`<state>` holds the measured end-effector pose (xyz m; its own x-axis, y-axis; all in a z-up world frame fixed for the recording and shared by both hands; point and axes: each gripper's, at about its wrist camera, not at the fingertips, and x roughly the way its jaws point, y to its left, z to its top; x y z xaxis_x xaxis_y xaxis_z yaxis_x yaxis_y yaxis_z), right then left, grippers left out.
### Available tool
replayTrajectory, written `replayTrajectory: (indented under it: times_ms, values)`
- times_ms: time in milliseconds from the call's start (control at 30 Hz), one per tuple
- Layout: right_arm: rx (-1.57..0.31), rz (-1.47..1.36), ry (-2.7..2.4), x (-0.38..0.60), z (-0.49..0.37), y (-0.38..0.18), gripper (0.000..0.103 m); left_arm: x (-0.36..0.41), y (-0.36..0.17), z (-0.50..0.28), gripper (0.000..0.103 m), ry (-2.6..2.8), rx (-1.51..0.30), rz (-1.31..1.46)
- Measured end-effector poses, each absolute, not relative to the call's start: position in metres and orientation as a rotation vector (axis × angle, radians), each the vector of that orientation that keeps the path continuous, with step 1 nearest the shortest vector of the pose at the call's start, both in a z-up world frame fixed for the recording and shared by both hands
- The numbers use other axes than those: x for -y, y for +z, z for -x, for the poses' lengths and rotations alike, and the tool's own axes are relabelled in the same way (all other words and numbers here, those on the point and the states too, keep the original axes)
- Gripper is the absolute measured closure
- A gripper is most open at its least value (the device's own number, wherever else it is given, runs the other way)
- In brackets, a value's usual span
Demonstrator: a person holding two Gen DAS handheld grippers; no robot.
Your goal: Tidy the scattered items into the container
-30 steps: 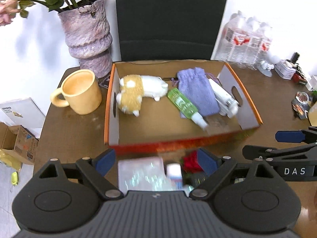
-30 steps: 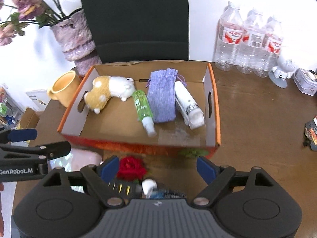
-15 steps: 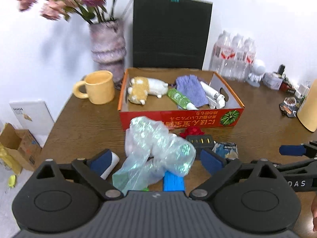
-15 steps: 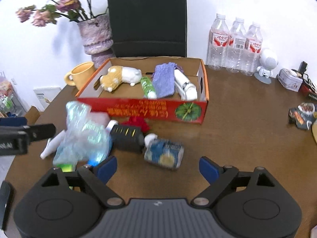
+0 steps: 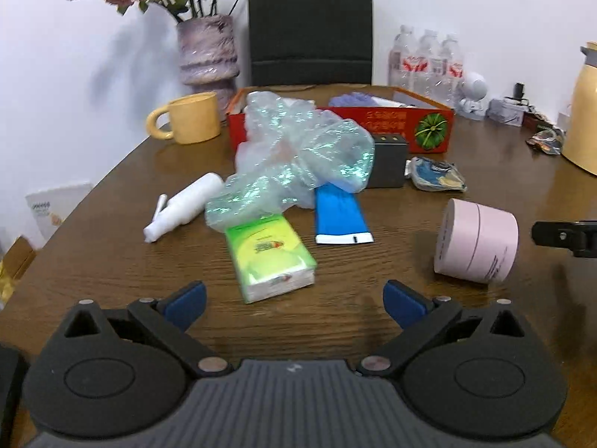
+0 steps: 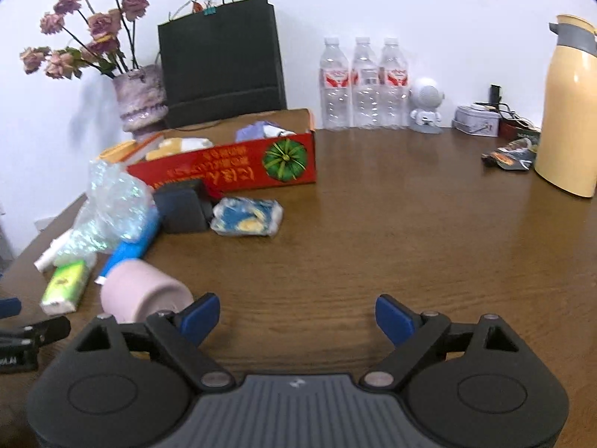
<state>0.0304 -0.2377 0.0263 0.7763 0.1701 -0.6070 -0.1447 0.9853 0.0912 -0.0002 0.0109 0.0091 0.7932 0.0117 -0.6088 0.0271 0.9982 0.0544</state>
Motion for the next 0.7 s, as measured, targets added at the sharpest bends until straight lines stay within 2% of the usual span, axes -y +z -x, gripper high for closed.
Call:
replayTrajectory:
  times_ms: [67,300,400,700]
  values:
    - [-0.654,-0.045,0.154,0.239,-0.026,0.016,0.006,-0.009,-0.001,0.004,0.000,-0.013,-0.662,-0.072]
    - [-0.648,-0.046,0.111,0.241,-0.018,-0.010,0.005,-0.014,-0.012,0.005,0.000,-0.018,-0.696,-0.032]
    - [-0.664,-0.030,0.107,0.238,-0.021,-0.012,0.000,-0.015,-0.013,0.005,0.000,-0.019,-0.699,-0.025]
    - [-0.703,0.019,0.109,0.228,-0.029,-0.016,0.000,-0.015,-0.012,0.002,0.000,-0.019,-0.699,-0.026]
